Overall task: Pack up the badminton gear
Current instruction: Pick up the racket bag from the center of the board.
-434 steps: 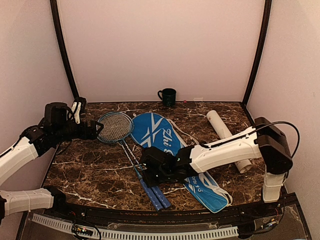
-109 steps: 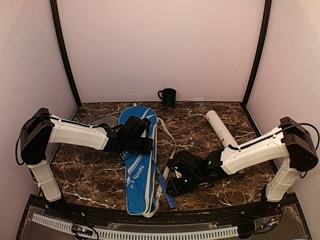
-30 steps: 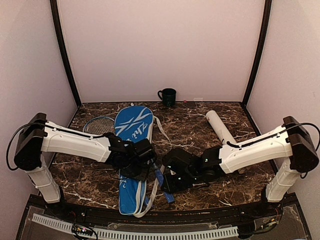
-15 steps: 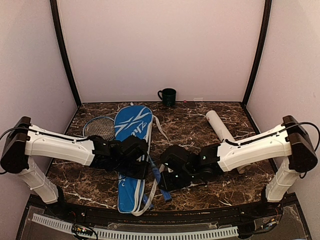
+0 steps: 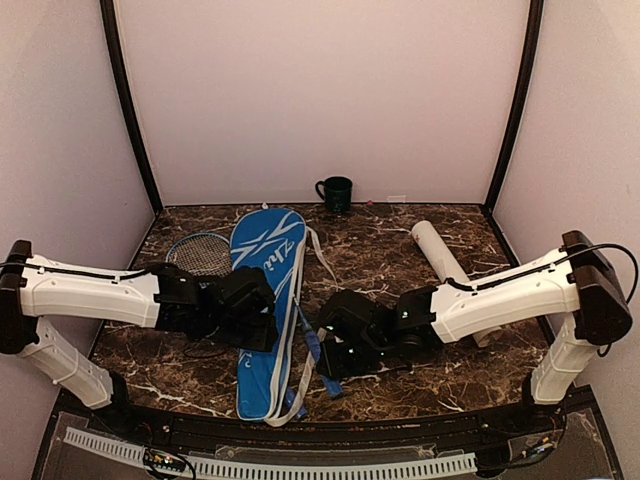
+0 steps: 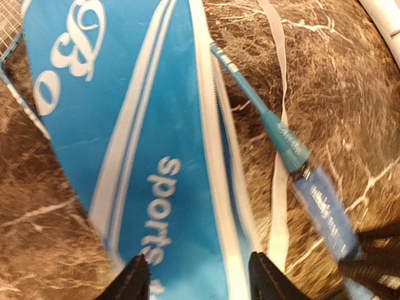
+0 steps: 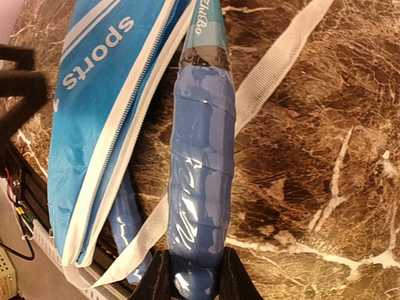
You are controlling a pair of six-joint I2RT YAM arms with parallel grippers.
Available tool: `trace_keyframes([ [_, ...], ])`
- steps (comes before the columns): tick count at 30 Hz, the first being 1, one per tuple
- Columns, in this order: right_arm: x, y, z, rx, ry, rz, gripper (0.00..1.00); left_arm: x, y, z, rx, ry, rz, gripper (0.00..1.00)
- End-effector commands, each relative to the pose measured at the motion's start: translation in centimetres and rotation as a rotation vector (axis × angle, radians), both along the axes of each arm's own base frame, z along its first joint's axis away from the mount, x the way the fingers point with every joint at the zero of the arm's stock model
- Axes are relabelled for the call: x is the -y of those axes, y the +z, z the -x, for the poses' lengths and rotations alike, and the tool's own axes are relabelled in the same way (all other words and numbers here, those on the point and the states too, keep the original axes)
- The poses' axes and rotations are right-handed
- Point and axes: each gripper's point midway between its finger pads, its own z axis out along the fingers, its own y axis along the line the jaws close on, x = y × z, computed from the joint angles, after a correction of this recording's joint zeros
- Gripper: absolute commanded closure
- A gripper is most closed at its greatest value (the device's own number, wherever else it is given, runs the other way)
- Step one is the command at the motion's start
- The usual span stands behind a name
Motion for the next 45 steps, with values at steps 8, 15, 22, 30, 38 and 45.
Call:
trace_keyframes([
  [8,0.9,1.0,-0.2,0.034,-0.008,-0.016,1.0,-4.7,-0.8,-0.8,-0.037,0.2,0.371,0.4],
  [15,1.1,0.8,0.1,0.028,-0.005,-0.013,1.0,-3.9,-0.8,-3.2,-0.023,0.208,0.436,0.4],
  [22,0.9,1.2,0.5,0.033,-0.001,-0.021,1.0,-4.0,-2.5,-5.2,-0.03,0.212,0.351,0.44],
  [30,0.9,2.0,1.5,0.02,-0.002,-0.027,1.0,-3.2,-3.6,-5.7,-0.048,0.212,0.37,0.81],
  [38,0.7,2.6,3.4,-0.054,-0.041,-0.087,1.0,-3.2,-3.4,-6.0,-0.031,0.249,0.408,1.0],
  [45,0.8,3.2,4.6,-0.113,-0.032,-0.128,1.0,-3.4,-3.2,-6.7,0.004,0.282,0.42,1.0],
])
